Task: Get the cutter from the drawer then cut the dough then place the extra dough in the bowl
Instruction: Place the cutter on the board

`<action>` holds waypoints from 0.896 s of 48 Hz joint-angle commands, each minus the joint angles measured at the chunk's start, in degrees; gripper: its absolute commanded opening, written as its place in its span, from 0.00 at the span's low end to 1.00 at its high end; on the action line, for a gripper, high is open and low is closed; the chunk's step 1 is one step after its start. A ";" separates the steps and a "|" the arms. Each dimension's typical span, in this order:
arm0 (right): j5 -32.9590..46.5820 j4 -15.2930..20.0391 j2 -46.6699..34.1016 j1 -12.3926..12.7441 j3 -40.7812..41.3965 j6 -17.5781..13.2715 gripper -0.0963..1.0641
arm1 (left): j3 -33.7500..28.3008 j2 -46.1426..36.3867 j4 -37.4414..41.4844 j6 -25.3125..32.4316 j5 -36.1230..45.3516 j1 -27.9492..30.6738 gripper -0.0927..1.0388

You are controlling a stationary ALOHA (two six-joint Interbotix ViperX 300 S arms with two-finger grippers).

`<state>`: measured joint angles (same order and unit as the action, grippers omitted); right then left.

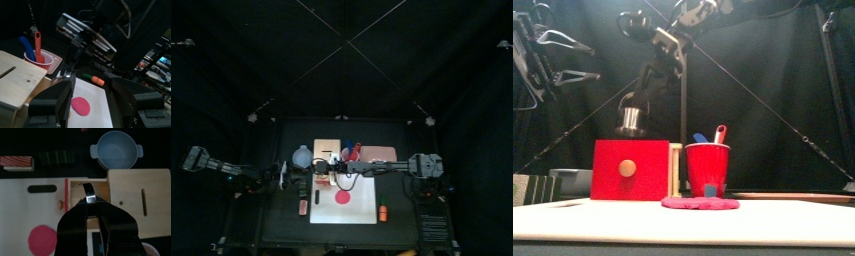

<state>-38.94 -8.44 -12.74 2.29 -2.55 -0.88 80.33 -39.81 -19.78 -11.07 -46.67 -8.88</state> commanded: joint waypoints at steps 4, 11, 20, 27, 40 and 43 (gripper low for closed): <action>-6.06 0.44 8.53 -1.67 2.29 -0.88 0.45 | -0.97 0.00 -0.88 0.09 0.88 0.88 0.84; -7.91 -0.62 13.80 -4.31 11.69 -4.04 0.45 | -1.14 0.00 -1.85 0.26 2.46 1.67 0.84; -5.54 -4.75 17.58 -8.70 25.49 -14.59 0.45 | -1.85 0.00 -1.76 0.35 4.13 3.60 0.84; -1.93 -10.20 19.78 -11.87 33.66 -26.10 0.45 | -2.55 0.00 -1.58 0.35 4.31 5.89 0.84; 2.29 -19.34 23.73 -15.64 43.59 -42.19 0.45 | -4.39 0.00 -1.76 0.35 4.31 11.87 0.84; 3.52 -20.30 23.55 -15.64 44.91 -44.38 0.45 | -4.92 0.00 -1.85 0.35 4.31 14.33 0.84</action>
<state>-36.83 -27.60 9.40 -13.27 41.66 -43.51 77.70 -39.81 -21.62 -10.90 -42.10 2.99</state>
